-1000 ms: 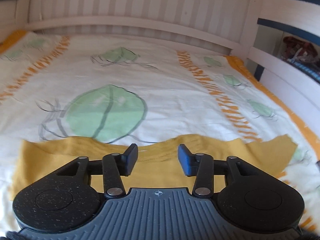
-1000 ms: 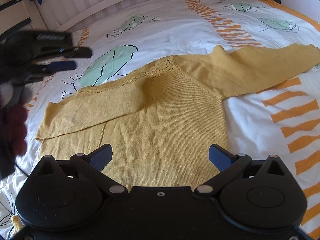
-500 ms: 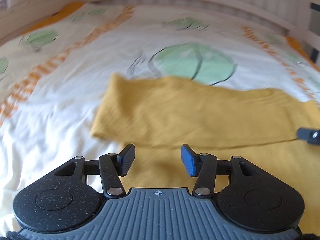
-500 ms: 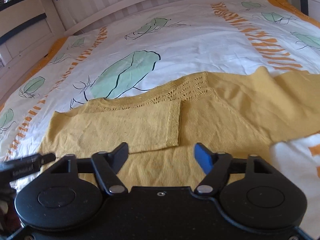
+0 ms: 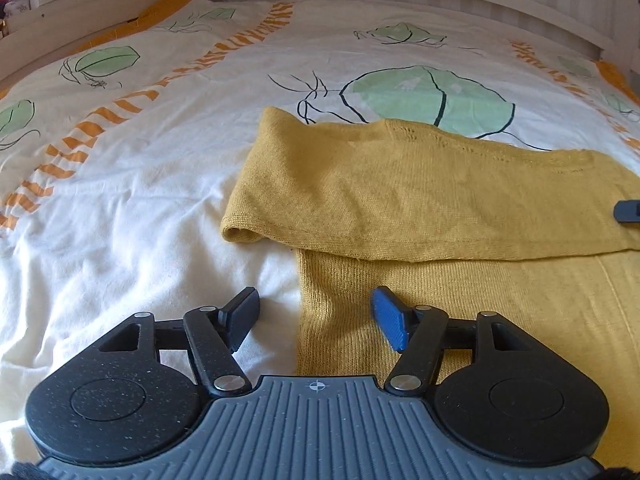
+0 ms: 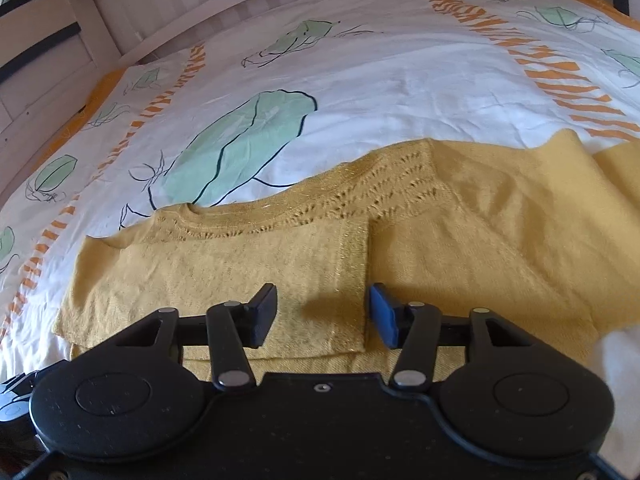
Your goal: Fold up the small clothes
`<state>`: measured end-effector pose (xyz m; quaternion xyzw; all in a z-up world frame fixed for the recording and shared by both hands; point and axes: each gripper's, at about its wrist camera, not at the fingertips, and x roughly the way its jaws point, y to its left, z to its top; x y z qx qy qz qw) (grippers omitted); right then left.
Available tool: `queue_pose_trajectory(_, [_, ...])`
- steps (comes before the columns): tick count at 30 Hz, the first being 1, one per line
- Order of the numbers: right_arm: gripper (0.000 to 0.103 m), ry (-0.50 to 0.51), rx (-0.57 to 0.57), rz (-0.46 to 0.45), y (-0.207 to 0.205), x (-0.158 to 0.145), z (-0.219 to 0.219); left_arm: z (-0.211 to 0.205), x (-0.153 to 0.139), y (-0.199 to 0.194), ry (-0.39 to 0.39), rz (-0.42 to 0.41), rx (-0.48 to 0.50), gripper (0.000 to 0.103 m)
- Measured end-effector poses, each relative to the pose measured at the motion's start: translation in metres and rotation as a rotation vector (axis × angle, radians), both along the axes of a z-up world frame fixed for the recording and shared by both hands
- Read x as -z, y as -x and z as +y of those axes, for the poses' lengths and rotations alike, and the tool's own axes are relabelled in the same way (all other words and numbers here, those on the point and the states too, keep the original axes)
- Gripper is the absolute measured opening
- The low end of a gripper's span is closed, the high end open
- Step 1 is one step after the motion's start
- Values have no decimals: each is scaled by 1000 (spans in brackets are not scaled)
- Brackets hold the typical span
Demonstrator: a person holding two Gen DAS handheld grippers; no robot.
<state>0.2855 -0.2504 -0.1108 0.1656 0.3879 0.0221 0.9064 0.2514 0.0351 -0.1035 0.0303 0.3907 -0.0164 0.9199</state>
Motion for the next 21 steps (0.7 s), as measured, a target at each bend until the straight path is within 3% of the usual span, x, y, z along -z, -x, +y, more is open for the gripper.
queue_pose_trajectory(1, [25,4,3,9,-2,0,1,1,0,-1,5,7,1,62])
queue_pose_trajectory(4, [13,18,-4,12,-4,-6,6,3,0,-3,17,19,4,64])
queue_pose_trajectory(8, [13,90,-47,-70,7,-39,13,3,1,-5,17,23,4,64])
queue_pose_trajectory(12, [13,137,-12,-107,14,-64,-4,4,1,-5,16,26,5,64])
queue_pose_trajectory(21, [13,211,80,-28,7,-41,-36,5,1,-6,18,27,8,65])
